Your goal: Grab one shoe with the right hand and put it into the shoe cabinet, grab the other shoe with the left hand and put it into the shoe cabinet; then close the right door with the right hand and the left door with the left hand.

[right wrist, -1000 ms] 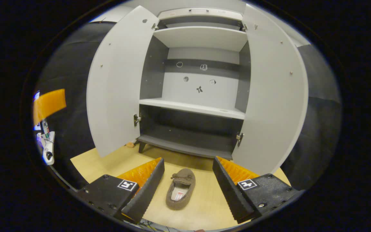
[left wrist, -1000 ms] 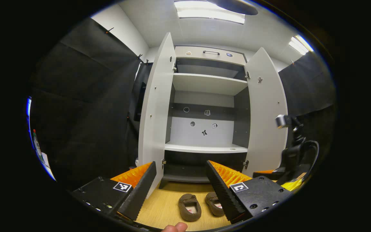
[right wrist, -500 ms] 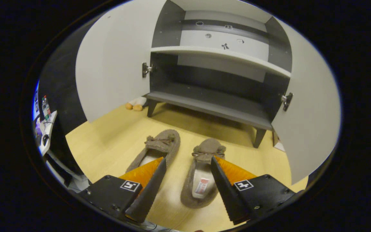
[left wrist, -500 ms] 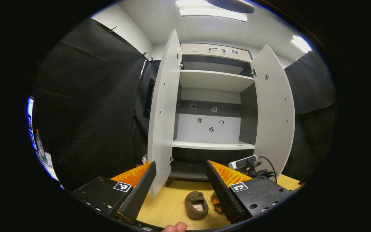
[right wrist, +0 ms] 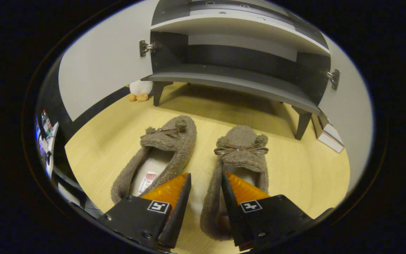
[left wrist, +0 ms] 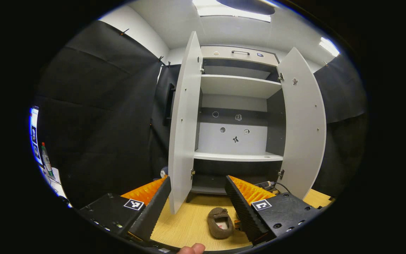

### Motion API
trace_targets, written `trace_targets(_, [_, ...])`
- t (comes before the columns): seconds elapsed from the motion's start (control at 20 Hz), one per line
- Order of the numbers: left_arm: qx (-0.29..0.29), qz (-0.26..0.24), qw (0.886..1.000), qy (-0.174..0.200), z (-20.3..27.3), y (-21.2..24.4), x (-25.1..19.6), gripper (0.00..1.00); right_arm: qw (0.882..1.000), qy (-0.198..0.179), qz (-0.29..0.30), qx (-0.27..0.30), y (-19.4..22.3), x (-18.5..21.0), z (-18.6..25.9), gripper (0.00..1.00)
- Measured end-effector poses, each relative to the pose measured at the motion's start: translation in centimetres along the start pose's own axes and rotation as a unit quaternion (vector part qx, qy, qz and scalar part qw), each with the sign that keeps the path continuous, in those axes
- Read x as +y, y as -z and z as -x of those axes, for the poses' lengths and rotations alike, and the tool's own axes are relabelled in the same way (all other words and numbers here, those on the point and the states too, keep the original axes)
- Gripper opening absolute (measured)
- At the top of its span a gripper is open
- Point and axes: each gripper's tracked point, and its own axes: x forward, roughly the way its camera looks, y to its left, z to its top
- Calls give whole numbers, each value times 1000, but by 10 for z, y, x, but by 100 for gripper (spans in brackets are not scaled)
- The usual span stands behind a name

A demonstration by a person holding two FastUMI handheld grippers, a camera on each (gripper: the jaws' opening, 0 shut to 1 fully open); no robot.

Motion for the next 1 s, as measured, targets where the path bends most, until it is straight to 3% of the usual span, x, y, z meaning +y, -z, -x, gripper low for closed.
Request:
trace_targets(0.2, [1, -4, 1000, 0, -2, 1, 2, 95, 1000, 25, 7, -10, 1, -6, -7, 47])
trace_targets(0.35, [3, -1, 1000, 2, -3, 3, 2, 95, 999, 35, 22, -23, 2, -12, -9, 31])
trace_targets(0.5, [4, -1, 1000, 2, -4, 2, 2, 95, 999, 35, 0, -32, -1, -16, -8, 15])
trace_targets(0.65, [5, 3, 1000, 7, -4, 4, 0, 95, 996, 38, -20, -79, -9, -22, -3, 6])
trace_targets(1.0, [6, -7, 1000, 24, -2, 5, -13, 95, 985, 46, -15, -168, -46, -42, 55, 5])
